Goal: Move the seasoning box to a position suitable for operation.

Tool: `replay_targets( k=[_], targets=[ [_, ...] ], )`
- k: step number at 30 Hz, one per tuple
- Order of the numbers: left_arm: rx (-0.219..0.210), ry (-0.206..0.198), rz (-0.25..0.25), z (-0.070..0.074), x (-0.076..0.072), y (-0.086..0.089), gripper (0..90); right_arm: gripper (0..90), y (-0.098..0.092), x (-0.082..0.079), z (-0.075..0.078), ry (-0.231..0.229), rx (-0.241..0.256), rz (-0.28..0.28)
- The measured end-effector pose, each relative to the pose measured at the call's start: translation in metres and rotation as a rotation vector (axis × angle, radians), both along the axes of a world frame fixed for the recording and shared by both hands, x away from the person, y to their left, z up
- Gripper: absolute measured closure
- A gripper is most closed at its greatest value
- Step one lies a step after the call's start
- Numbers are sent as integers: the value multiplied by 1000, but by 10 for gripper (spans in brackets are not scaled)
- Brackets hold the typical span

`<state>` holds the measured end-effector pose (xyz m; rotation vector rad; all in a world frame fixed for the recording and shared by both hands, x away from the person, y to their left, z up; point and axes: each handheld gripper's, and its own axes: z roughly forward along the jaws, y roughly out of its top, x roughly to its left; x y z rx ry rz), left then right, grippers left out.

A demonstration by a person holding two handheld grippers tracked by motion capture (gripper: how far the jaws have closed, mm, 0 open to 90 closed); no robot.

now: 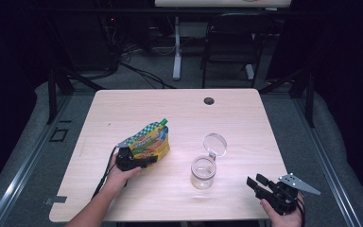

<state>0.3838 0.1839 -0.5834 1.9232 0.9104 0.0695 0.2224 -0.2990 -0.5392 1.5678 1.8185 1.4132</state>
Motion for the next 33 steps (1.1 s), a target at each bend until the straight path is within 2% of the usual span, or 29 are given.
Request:
replay_targets(
  k=[10,13,14,15,17,18,20,24,33],
  targets=[
    [2,-37,12,-2,-2,-1,557,515,1,1,0,-1,-2,3],
    [2,-40,15,-2,-2,-1,564,515,0,0,0,6,-14,2],
    [1,-42,16,-2,-3,-1,571,515,0,1,0,0,-2,2],
    [-1,-40,19,-2,-3,-1,575,515,0,0,0,5,-16,3],
    [-4,-43,24,-1,-3,-1,585,515,0,1,0,-1,-3,3],
    [-9,-47,31,-2,-3,-1,592,515,0,0,0,5,-16,3],
    [-18,-39,38,-2,-3,-1,598,516,0,0,0,6,-16,3],
    [2,-53,30,-1,-3,-1,604,515,0,1,0,0,-2,4],
    [5,-56,36,1,-4,-2,612,516,0,1,-1,0,-3,4]
  ],
)
